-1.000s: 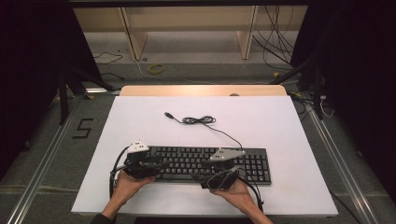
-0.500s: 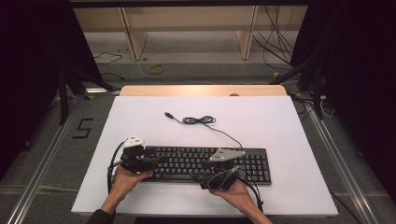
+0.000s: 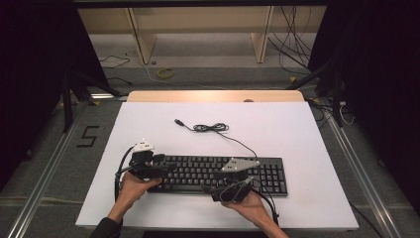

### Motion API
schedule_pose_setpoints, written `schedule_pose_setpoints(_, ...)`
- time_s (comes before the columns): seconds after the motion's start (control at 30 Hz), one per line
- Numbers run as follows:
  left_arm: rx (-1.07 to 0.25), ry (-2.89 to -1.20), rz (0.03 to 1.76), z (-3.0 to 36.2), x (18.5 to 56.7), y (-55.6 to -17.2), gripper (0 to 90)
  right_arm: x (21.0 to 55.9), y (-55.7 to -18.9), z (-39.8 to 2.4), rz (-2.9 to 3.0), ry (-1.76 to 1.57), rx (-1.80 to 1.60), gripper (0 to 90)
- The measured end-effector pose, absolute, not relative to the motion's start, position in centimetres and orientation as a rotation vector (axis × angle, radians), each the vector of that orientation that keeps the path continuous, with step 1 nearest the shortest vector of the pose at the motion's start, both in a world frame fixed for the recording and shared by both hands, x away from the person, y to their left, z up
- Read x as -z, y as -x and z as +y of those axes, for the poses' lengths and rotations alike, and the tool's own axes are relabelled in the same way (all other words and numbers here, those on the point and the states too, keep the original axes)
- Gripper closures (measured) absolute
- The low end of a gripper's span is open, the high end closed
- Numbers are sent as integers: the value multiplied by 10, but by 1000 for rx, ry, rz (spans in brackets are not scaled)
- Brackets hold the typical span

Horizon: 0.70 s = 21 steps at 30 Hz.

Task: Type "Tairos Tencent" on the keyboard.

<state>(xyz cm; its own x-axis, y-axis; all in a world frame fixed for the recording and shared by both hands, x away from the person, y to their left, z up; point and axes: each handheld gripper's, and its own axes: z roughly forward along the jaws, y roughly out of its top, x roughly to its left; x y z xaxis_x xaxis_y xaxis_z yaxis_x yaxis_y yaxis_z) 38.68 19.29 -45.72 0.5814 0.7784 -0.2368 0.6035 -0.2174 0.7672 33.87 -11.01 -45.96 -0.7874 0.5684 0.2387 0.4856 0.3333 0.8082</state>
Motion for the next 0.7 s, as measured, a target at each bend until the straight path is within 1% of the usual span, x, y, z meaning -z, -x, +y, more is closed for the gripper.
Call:
schedule_pose_setpoints(0.27, -244, -1938, 1120, 192, 459, -392, 332, 459, -339, -110, 2492, -986, -1465, 331)
schedule_pose_setpoints(0.4, -239, -1941, 1120, 192, 459, -394, 350, 459, -338, -110, 2493, -986, -1466, 331)
schedule_pose_setpoints(0.53, -229, -1954, 1110, 192, 459, -395, 437, 459, -339, -110, 2493, -986, -1466, 331)
schedule_pose_setpoints(0.7, -225, -1972, 1092, 192, 459, -397, 596, 459, -339, -110, 2492, -985, -1467, 331)
